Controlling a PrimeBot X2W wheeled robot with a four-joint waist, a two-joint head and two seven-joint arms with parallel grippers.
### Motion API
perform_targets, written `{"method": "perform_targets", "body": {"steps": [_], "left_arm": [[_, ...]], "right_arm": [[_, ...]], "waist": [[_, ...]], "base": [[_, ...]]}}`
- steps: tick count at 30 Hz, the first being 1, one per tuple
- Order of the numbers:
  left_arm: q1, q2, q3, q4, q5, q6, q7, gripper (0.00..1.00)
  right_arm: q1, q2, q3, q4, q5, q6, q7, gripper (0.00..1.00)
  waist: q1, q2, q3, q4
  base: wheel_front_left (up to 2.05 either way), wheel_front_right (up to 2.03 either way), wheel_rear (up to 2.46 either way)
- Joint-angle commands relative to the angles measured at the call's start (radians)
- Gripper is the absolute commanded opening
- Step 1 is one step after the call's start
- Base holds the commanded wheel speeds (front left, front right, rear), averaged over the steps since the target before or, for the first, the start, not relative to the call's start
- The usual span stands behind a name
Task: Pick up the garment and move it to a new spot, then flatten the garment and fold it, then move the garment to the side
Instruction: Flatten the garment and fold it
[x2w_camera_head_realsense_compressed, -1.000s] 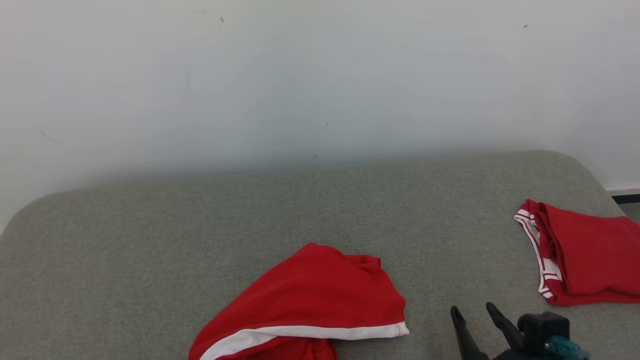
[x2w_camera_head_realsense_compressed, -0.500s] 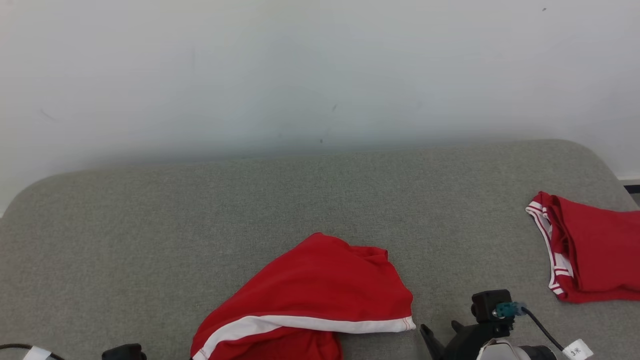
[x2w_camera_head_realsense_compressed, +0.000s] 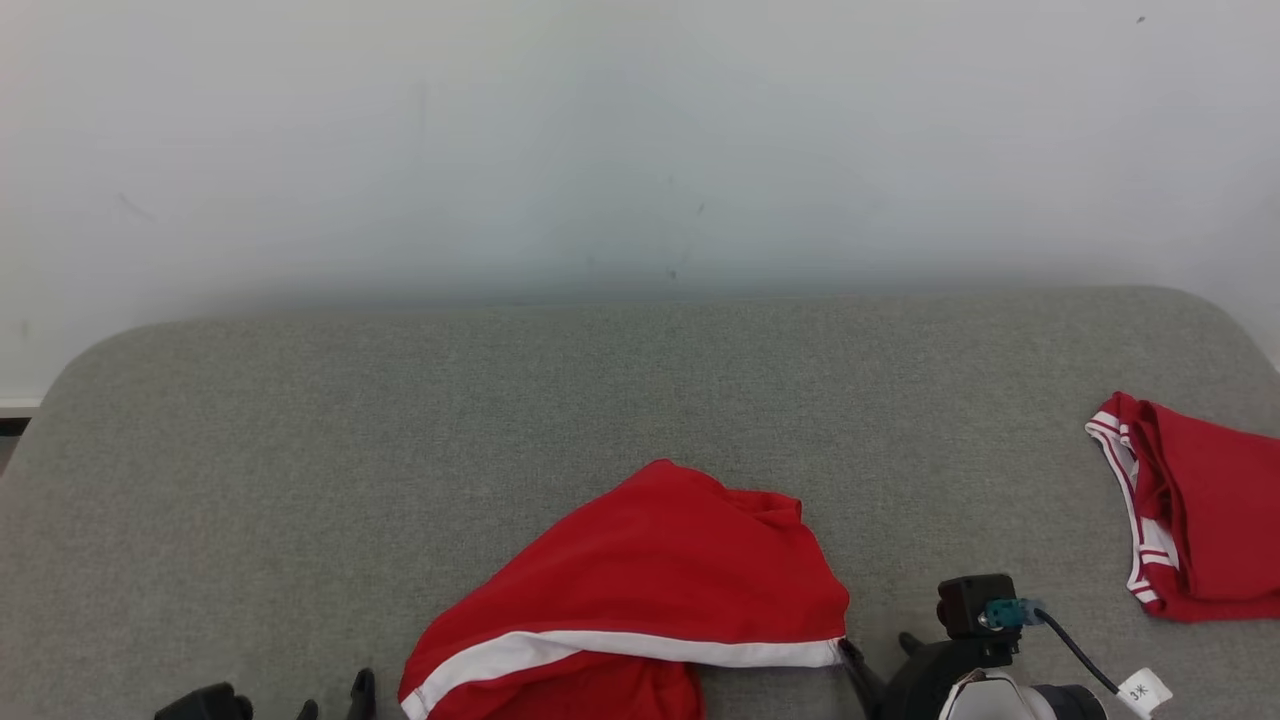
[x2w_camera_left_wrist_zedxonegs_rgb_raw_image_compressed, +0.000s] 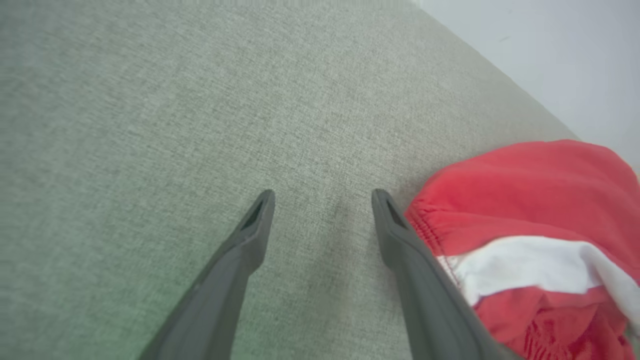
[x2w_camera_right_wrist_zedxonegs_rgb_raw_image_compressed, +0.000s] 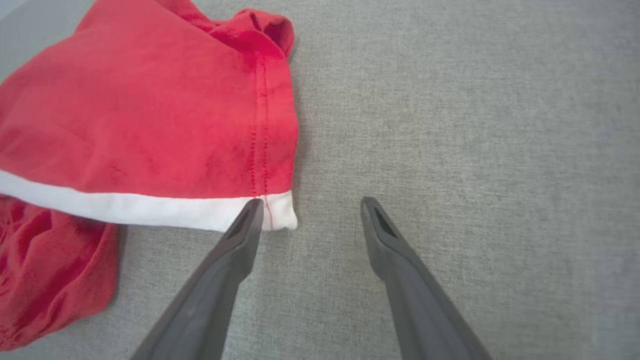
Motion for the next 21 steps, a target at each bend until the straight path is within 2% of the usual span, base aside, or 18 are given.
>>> {"method": "perform_targets", "body": {"steps": [1, 9, 12, 17, 18, 21], "left_arm": [[0.037, 0.013, 0.021, -0.021, -0.023, -0.004, -0.017, 1.00], [0.098, 0.015, 0.005, -0.164, -0.055, -0.050, 0.027, 1.00], [0.098, 0.021, -0.031, -0.193, -0.022, -0.007, 0.056, 1.00], [0.083, 0.023, -0.053, -0.185, 0.001, 0.018, 0.079, 1.00], [0.075, 0.019, -0.052, -0.180, -0.005, 0.017, 0.080, 0.96], [0.076, 0.013, -0.050, -0.170, -0.014, 0.015, 0.090, 0.56]], "right_arm": [[0.001, 0.000, -0.021, 0.005, -0.020, -0.002, -0.012, 1.00], [0.022, 0.000, -0.074, -0.014, -0.043, -0.002, -0.030, 1.00], [0.019, 0.000, -0.063, -0.025, -0.028, -0.002, -0.030, 1.00], [0.012, 0.000, -0.034, -0.033, -0.017, -0.002, -0.020, 1.00], [0.013, 0.000, -0.021, -0.033, -0.011, -0.002, -0.017, 1.00], [0.016, 0.000, 0.013, -0.028, 0.001, -0.002, -0.001, 1.00]], "waist": [[-0.0001, 0.0000, -0.005, 0.003], [-0.0001, 0.0000, -0.013, 0.012], [-0.0001, 0.0000, -0.012, 0.005], [-0.0001, 0.0000, -0.009, -0.003], [-0.0001, 0.0000, -0.008, -0.005], [-0.0001, 0.0000, -0.008, -0.009]], "base": [[0.00, 0.00, 0.00], [0.00, 0.00, 0.00], [0.00, 0.00, 0.00], [0.00, 0.00, 0.00], [0.00, 0.00, 0.00], [0.00, 0.00, 0.00]]}}
